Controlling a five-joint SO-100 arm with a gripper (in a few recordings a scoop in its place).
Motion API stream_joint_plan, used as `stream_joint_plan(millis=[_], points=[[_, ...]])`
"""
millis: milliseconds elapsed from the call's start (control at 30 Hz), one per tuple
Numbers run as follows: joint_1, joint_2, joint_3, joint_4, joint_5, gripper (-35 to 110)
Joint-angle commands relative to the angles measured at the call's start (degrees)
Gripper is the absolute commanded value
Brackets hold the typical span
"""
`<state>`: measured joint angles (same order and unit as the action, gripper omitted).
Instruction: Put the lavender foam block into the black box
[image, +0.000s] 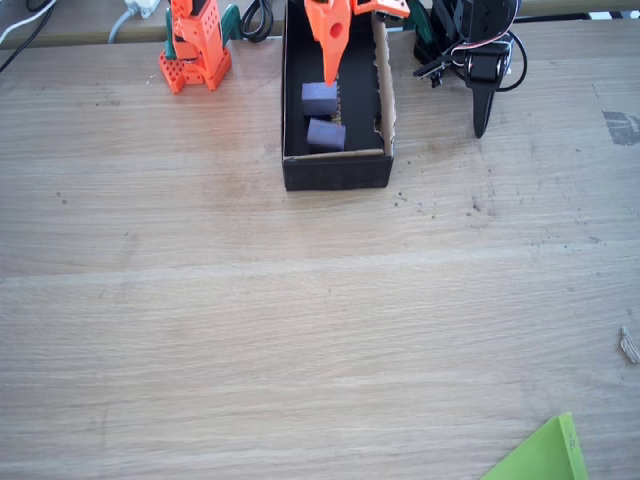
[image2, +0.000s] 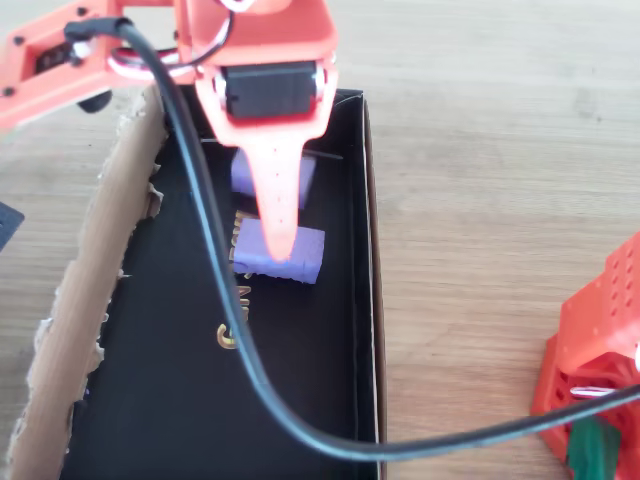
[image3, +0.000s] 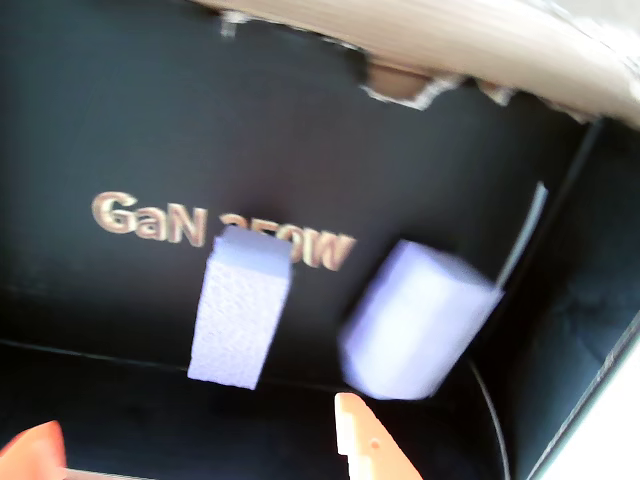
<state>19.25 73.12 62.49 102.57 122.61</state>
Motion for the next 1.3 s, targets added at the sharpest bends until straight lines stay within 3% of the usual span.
stream_joint_plan(millis=[0, 100, 233, 367, 467, 567, 700, 833, 933, 1100, 1267], points=[[1.67, 3.43, -1.93, 1.49, -1.14, 41], [2.55, 4.22, -1.85, 2.46, -1.67, 38], [5.45, 8.79, 2.11, 2.55, -2.20, 1], [12.22, 22.76, 15.38, -2.37, -4.04, 0], [23.38, 31.11, 20.74, -3.08, -10.81, 0], [39.99, 35.24, 22.85, -4.75, -22.06, 0], [62.31, 38.67, 28.92, -15.29, -46.05, 0], [74.27, 35.33, 33.13, -27.25, -70.58, 0], [77.17, 34.10, 38.14, -35.33, -82.27, 0], [75.59, 39.29, 53.44, -49.57, -88.68, 0], [69.43, 46.58, 69.87, -59.15, -83.14, 0]])
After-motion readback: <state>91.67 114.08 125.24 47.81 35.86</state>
